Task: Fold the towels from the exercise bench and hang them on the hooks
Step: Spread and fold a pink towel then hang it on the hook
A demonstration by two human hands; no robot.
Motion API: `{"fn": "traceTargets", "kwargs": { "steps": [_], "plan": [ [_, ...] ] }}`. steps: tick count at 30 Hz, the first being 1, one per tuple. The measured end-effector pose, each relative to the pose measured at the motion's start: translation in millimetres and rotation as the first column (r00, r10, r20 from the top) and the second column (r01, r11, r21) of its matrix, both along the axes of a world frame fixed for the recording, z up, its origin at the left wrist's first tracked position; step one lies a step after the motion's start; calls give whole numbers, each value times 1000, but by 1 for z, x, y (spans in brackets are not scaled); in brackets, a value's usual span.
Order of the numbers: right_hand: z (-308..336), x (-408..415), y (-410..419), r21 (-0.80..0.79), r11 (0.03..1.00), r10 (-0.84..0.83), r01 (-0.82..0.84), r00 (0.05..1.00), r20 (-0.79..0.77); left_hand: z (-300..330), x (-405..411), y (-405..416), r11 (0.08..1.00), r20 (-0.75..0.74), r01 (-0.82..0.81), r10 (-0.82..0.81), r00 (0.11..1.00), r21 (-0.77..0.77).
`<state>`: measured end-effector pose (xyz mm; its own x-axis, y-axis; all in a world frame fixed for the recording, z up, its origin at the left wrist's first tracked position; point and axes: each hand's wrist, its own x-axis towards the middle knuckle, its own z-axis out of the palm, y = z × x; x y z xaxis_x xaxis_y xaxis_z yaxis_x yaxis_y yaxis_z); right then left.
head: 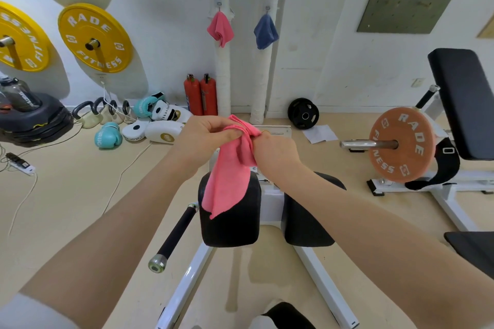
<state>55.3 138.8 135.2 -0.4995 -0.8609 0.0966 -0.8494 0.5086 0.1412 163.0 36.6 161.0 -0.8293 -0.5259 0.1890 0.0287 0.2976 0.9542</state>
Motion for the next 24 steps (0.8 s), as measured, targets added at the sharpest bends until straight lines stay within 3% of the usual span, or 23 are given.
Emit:
{"fn": "traceTargets", "kwargs": {
  "steps": [2, 4, 6, 8, 10, 12, 13, 15, 17, 19, 20, 22, 24],
  "plan": [
    [3, -3, 1, 5, 995, 102, -104, 980, 174, -4, -1, -3, 997, -16, -74, 74, 997, 29],
    [6, -9, 8, -29, 962, 263, -272, 889, 375, -8, -1, -10, 985, -4, -167, 167, 986, 46],
    [12, -19, 14, -111, 934, 352, -340, 821, 449, -13, 0, -18, 976, 53, -214, 212, 976, 31],
    [16, -26, 21, -110, 908, 418, -404, 862, 288, -20, 3, -23, 975, 129, -220, 220, 967, -14],
    [17, -34, 23, -22, 878, 478, -478, 878, 23, -25, 3, -24, 975, 186, -196, 212, 959, -102],
    [17, -40, 26, 80, 896, 439, -437, 845, -307, -27, 2, -20, 974, 180, -175, 200, 963, -144],
    [18, -40, 28, 110, 920, 391, -377, 850, -353, -25, 1, -18, 981, 159, -149, 167, 973, -124],
    [25, -35, 31, 177, 951, 288, -252, 931, -225, -21, 0, -10, 999, 131, -29, 34, 991, -42],
    [33, -36, 33, 278, 947, 132, -164, 983, 129, -21, -1, -4, 998, 119, 61, -64, 991, 25],
    [37, -38, 36, 333, 925, -8, -182, 869, 494, -22, -3, -3, 997, 95, 42, -48, 994, 71],
    [37, -35, 38, 348, 915, -12, -206, 846, 533, -23, -3, -3, 997, 88, 14, -22, 996, 82],
    [26, -30, 40, 273, 943, 87, -189, 935, 345, -23, -3, -2, 996, 81, -37, 31, 996, 77],
    [12, -19, 44, -72, 975, 215, -212, 975, 45, -22, -3, -1, 995, 58, -65, 61, 996, 73]
  ]
}}
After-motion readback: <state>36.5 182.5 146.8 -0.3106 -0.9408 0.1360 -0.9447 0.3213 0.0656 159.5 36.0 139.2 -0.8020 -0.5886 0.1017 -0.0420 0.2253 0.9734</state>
